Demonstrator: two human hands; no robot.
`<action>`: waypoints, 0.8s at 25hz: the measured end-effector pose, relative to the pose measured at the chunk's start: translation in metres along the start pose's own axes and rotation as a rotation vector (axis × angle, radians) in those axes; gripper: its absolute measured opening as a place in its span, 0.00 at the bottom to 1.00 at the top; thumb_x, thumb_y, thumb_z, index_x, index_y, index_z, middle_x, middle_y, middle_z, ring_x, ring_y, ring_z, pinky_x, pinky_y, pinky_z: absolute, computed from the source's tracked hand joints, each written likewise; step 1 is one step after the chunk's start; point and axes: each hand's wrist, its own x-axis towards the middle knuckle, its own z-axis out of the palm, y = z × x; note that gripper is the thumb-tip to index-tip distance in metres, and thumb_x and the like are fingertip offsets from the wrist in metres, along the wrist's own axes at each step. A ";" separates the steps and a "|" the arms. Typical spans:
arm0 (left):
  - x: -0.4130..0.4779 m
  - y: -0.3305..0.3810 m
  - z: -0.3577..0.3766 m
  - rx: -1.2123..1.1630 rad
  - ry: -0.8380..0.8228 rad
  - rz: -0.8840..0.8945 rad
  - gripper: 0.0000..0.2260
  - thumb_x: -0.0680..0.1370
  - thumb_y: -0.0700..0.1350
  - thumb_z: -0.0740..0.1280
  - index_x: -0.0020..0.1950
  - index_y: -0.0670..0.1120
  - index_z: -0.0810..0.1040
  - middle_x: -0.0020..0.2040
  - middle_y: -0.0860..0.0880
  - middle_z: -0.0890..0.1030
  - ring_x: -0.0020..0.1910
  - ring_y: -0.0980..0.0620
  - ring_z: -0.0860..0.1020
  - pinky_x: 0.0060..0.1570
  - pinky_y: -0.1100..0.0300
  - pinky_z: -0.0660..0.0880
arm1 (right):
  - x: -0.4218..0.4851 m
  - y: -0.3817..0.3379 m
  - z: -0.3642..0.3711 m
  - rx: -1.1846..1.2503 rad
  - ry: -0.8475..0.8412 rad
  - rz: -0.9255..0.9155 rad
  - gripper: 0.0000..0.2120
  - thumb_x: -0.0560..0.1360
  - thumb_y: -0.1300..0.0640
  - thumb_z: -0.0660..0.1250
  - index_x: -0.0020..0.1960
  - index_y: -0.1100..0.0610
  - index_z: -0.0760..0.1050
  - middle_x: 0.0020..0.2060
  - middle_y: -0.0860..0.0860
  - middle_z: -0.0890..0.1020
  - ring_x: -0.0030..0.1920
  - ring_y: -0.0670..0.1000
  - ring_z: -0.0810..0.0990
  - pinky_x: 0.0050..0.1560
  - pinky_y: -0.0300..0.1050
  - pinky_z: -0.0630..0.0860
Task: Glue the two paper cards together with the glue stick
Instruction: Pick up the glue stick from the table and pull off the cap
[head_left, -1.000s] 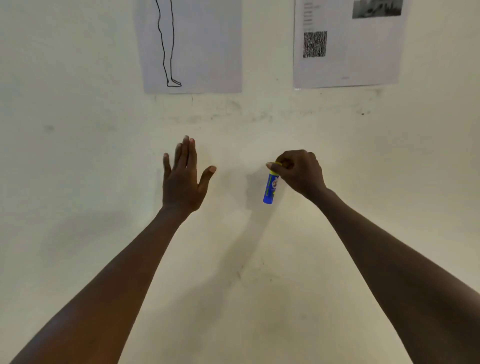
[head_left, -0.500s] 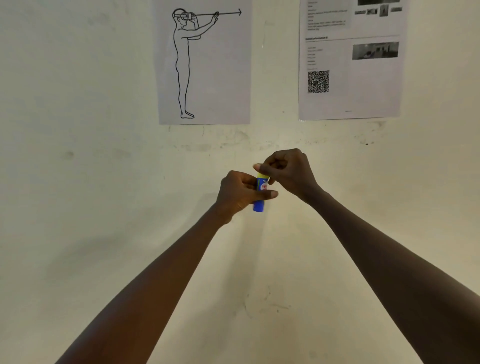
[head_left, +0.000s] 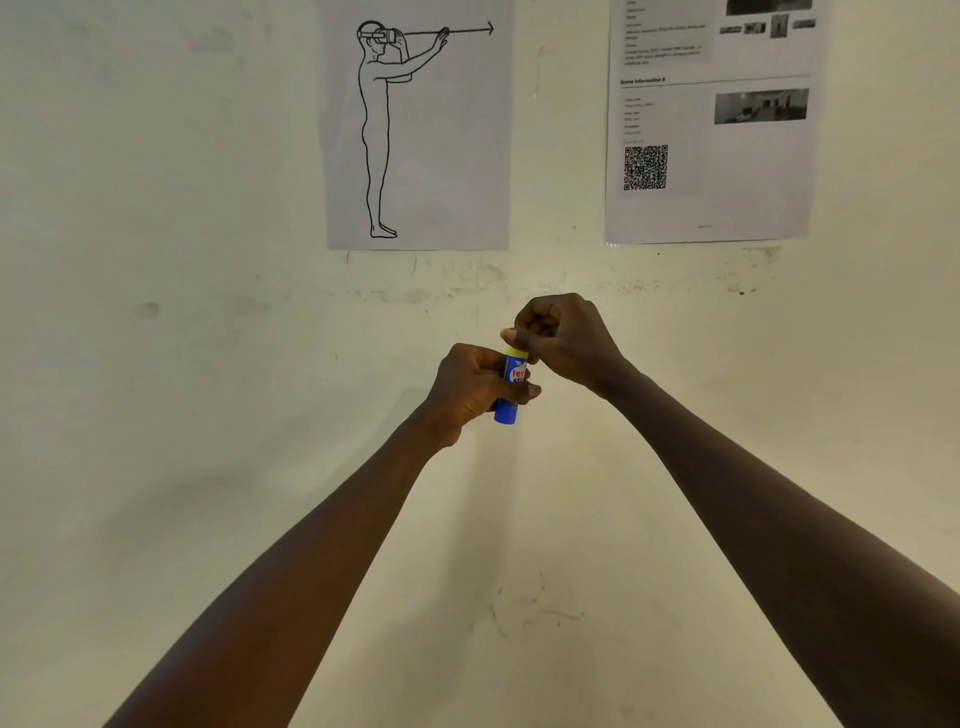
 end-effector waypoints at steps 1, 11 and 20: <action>0.000 0.000 -0.001 -0.011 -0.007 0.000 0.15 0.70 0.35 0.70 0.55 0.32 0.76 0.47 0.41 0.78 0.44 0.43 0.77 0.46 0.55 0.76 | 0.001 -0.001 0.000 0.000 -0.016 -0.004 0.10 0.71 0.60 0.68 0.41 0.68 0.76 0.35 0.64 0.83 0.33 0.58 0.79 0.35 0.41 0.75; -0.006 -0.014 -0.011 -0.116 -0.147 -0.041 0.13 0.74 0.36 0.65 0.57 0.33 0.74 0.41 0.45 0.80 0.31 0.55 0.81 0.39 0.64 0.79 | 0.003 0.001 -0.003 0.162 -0.405 0.041 0.09 0.76 0.67 0.57 0.51 0.67 0.75 0.45 0.59 0.78 0.43 0.52 0.75 0.38 0.33 0.73; -0.001 -0.018 -0.011 0.163 0.008 0.015 0.15 0.69 0.38 0.72 0.52 0.32 0.78 0.44 0.40 0.80 0.41 0.45 0.77 0.46 0.55 0.76 | 0.007 0.007 0.008 -0.165 -0.298 0.039 0.21 0.73 0.52 0.65 0.37 0.72 0.75 0.24 0.55 0.75 0.22 0.39 0.73 0.27 0.27 0.66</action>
